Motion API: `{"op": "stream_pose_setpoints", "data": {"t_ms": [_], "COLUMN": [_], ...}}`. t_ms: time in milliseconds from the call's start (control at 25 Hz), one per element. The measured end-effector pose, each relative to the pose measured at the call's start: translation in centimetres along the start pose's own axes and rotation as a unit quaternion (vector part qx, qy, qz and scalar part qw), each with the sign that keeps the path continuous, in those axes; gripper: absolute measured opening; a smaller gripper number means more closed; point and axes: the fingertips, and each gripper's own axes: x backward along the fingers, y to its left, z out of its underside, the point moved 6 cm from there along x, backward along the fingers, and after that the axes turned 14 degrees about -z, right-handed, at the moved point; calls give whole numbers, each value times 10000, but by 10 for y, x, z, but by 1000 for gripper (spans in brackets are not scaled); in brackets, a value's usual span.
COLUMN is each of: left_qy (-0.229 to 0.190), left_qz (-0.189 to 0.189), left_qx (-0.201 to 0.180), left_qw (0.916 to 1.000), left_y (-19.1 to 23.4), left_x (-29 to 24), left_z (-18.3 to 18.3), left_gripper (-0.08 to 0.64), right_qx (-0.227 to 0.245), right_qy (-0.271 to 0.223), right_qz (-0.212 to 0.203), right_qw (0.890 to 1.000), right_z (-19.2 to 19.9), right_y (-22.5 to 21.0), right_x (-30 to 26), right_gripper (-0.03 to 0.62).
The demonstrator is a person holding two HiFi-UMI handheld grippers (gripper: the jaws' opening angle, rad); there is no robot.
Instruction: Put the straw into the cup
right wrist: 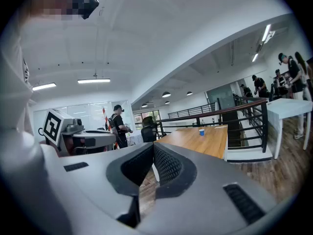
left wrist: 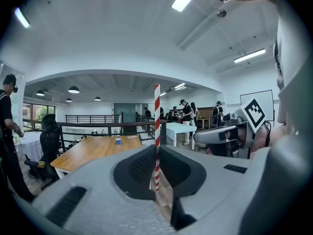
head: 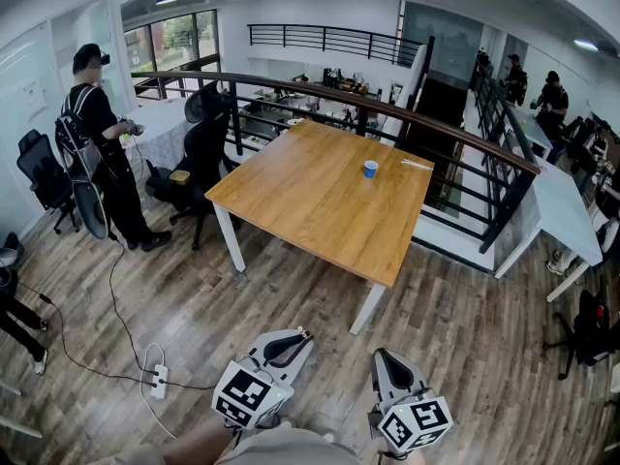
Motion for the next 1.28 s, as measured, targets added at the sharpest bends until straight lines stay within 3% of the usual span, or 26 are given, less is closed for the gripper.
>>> {"op": "stream_pose_setpoints", "data": {"t_ms": [520, 1280], "left_qy": [54, 128], "left_qz": [-1, 7], "left_qx": [-7, -31], "left_qw": [10000, 9999], "left_y": [-13, -66], "left_x": [-2, -43], "left_z": [4, 4], "left_gripper": [34, 34], "right_qx": [-62, -108], "right_qy": [-49, -129], "right_qz": [168, -9], "right_qw": [9998, 9999], "right_z": [6, 7], "right_y": [-13, -55], "right_x": [17, 55], "right_gripper": [21, 21]}}
